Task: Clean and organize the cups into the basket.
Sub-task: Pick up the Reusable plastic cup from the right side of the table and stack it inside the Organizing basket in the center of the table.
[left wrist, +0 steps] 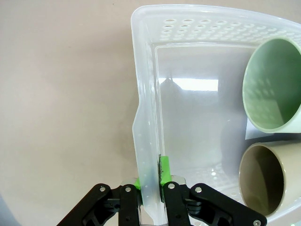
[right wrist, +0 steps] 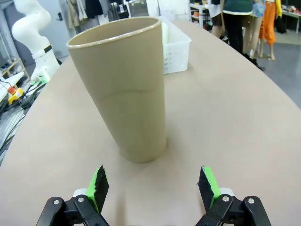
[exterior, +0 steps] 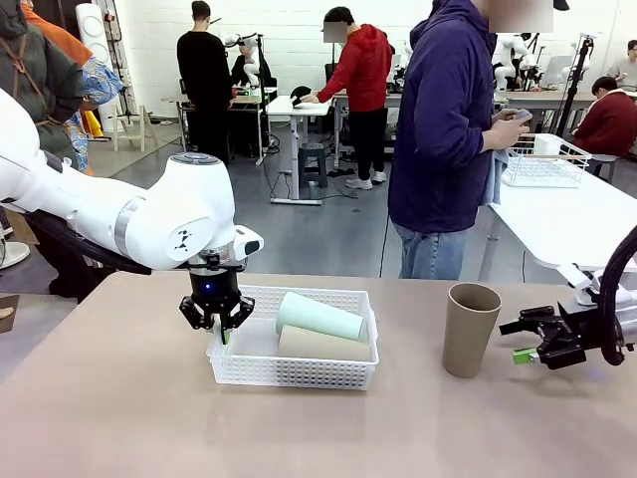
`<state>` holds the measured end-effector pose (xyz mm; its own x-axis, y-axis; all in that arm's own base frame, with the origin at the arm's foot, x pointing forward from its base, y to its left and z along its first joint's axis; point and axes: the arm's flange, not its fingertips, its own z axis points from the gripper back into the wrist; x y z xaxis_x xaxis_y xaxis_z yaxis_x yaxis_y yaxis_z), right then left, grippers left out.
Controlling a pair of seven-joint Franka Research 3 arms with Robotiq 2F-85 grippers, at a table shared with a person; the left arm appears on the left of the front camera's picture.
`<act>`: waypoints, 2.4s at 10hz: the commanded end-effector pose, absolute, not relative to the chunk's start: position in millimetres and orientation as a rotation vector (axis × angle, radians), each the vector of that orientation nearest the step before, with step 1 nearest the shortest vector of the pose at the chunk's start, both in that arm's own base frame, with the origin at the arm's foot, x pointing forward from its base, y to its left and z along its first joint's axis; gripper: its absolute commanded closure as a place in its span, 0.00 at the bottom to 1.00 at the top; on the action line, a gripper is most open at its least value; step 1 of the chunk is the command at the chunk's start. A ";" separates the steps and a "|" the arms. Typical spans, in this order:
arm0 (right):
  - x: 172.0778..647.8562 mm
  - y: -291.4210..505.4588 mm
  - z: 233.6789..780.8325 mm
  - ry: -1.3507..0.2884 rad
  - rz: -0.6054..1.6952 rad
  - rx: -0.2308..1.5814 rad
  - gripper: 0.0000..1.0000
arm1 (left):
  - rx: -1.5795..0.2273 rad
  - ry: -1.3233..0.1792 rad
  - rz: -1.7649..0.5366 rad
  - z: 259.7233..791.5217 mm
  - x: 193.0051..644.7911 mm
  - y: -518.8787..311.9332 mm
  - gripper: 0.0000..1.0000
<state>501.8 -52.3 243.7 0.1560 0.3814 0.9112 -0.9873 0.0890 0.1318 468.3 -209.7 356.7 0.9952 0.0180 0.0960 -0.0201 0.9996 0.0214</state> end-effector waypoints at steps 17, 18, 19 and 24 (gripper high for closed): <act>514.7 22.5 236.2 -0.846 1.408 1.089 0.00 | 0.025 -0.099 0.011 357.8 468.4 -210.1 1.00; 516.8 25.2 236.1 -0.857 1.406 1.094 0.00 | 0.025 -0.099 0.011 357.8 468.4 -210.1 1.00; 520.2 27.9 235.3 -0.860 1.403 1.110 0.00 | 0.025 -0.099 0.011 357.8 468.4 -210.1 1.00; 526.6 35.2 232.9 -0.916 1.410 1.151 0.00 | 0.025 -0.099 0.011 357.8 468.4 -210.1 1.00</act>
